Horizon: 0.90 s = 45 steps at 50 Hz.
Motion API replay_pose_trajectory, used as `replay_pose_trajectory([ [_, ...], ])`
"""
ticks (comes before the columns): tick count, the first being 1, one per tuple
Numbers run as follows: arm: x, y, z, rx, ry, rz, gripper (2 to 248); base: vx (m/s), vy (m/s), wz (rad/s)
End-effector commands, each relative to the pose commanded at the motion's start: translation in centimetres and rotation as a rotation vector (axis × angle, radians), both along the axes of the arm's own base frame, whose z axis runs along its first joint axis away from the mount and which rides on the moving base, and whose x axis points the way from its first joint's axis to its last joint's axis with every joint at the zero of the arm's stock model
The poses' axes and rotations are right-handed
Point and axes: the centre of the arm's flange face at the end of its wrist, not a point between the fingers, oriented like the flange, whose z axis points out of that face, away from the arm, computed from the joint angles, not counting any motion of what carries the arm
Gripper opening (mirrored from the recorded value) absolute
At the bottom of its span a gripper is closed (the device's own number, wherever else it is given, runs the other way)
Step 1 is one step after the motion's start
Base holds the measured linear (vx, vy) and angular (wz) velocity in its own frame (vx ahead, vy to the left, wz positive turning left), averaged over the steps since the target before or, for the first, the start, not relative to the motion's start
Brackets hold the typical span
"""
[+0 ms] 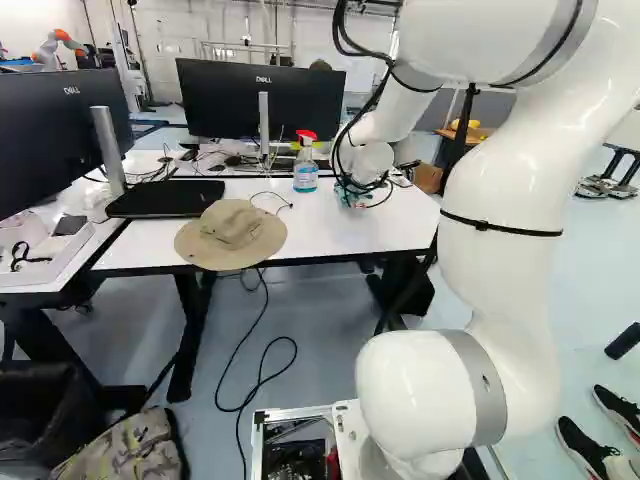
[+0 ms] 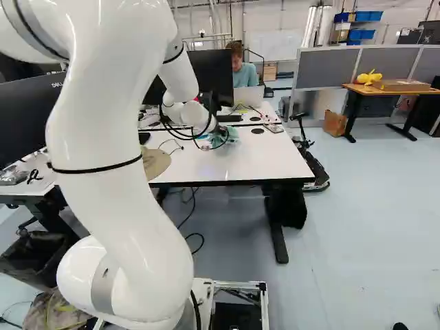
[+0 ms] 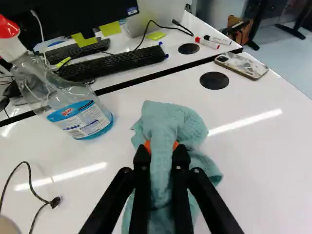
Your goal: Clean the table with the green towel
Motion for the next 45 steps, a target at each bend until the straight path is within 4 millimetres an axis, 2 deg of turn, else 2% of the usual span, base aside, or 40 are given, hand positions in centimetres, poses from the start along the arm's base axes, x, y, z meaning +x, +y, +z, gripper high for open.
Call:
replay_pose_trajectory([
  [17,3.2,0.2,-0.2,-0.087,-0.010,0.118,49,0.000,0.000,0.000],
  [32,3.3,-0.6,-0.3,-0.121,-0.004,0.150,49,0.000,0.000,0.000],
  [45,2.7,-2.1,-0.2,-0.121,0.001,0.123,49,0.000,0.000,0.000],
])
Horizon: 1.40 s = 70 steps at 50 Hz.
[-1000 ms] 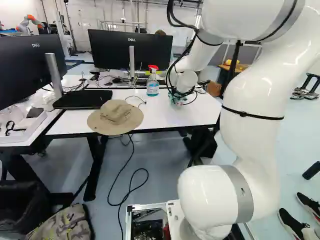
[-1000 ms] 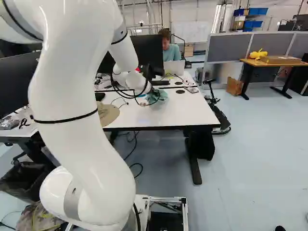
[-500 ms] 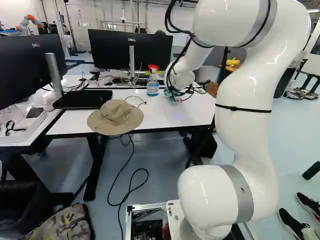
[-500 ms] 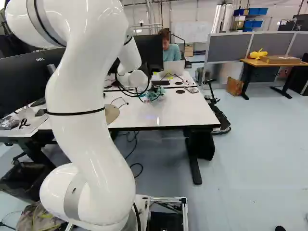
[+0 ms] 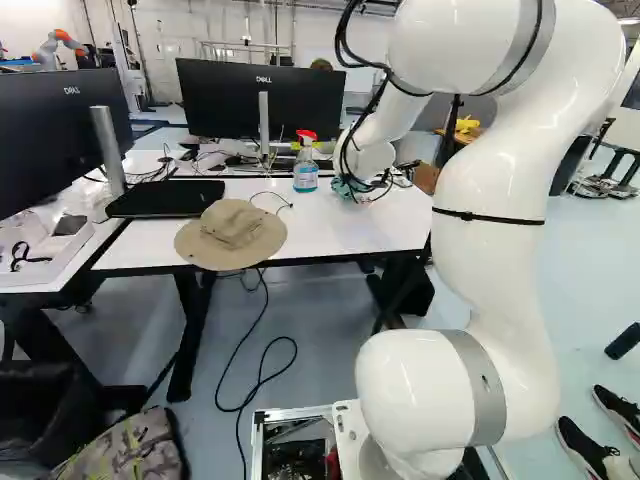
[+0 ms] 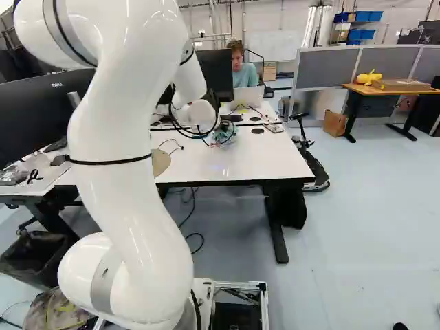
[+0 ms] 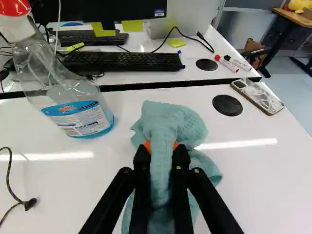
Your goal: Clean the table with the green towel
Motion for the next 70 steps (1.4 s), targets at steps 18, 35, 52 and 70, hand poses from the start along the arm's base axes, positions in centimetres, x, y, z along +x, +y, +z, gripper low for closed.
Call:
replay_pose_trajectory([
  [18,-1.7,-2.3,0.1,0.001,0.007,-0.043,49,0.000,0.000,0.000],
  [35,-1.5,-2.4,-1.0,0.003,0.026,-0.043,49,0.000,0.000,0.000],
  [52,-1.1,-2.4,-3.0,0.007,0.058,-0.043,49,0.000,0.000,0.000],
  [70,-0.8,-2.5,-4.5,0.010,0.082,-0.043,49,0.000,0.000,0.000],
])
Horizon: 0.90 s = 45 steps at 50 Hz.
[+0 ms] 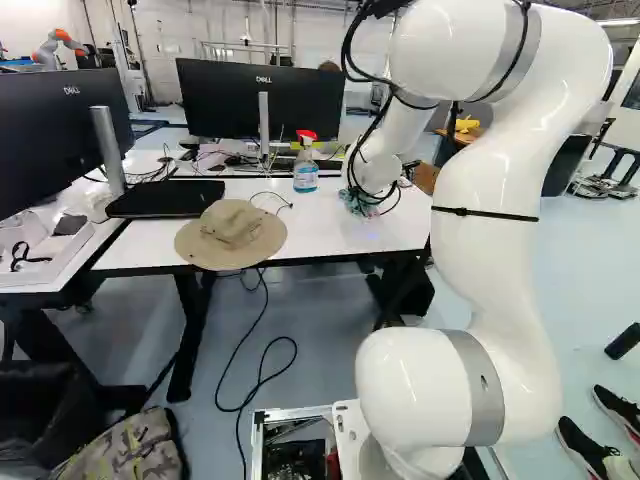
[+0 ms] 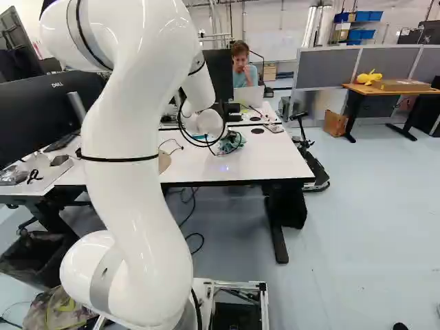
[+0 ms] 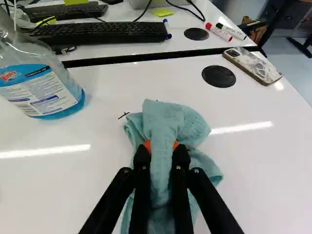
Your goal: Clean the table with the green towel
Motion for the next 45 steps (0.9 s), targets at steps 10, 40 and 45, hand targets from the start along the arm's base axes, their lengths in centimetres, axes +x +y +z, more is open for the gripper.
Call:
replay_pose_trajectory([
  [10,-0.02,0.00,-0.02,0.000,0.003,0.000,49,0.000,0.000,0.000],
  [40,-0.27,0.02,-0.32,0.005,0.047,-0.001,49,0.000,0.000,0.000],
  [45,-0.27,0.02,-0.32,0.005,0.047,-0.001,49,0.000,0.000,0.000],
])
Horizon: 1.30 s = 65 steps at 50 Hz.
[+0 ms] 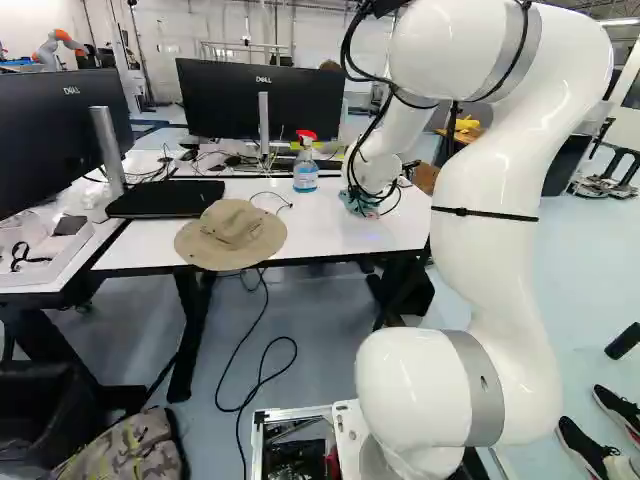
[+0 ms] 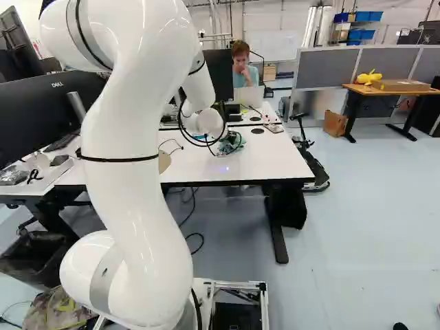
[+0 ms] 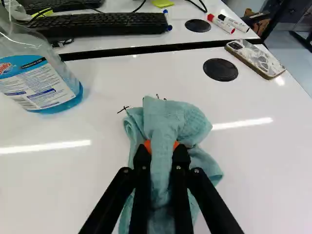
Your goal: Clean the table with the green towel
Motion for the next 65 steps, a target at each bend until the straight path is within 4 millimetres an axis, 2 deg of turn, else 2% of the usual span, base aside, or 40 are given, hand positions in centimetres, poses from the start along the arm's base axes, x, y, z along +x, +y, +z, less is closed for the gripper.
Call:
replay_pose_trajectory([
  [12,0.5,-0.6,-0.1,-0.001,-0.004,-0.009,49,0.000,0.000,0.000],
  [46,5.1,-5.5,-0.7,-0.008,-0.043,-0.073,49,0.000,0.000,0.000],
  [65,8.5,-4.9,-1.1,-0.012,-0.069,-0.053,49,0.000,0.000,0.000],
])
